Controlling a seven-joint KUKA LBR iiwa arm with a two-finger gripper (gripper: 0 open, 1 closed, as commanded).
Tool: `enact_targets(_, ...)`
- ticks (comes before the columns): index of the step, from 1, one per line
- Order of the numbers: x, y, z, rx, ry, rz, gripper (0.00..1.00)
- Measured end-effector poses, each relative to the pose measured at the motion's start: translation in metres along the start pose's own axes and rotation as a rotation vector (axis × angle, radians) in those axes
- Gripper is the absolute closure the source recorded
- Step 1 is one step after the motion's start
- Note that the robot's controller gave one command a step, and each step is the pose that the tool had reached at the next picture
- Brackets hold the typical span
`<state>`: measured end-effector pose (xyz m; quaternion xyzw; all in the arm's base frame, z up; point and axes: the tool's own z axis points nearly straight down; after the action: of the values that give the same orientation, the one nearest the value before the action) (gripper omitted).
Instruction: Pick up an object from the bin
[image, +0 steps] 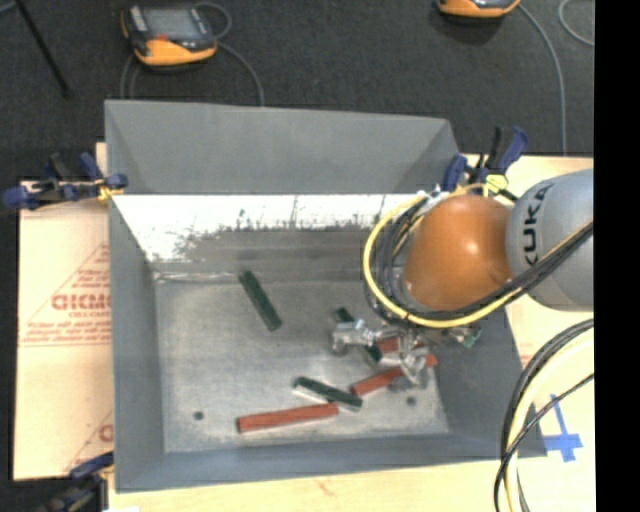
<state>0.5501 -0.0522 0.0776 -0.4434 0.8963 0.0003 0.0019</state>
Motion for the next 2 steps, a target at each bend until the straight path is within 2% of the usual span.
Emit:
enact_targets(1,0.0003,-0.0004,-0.0005,0.0,0.001,0.002,1.0)
enact_targets(2,-0.0002,0.0003,0.0,-0.001,0.001,0.003,0.0)
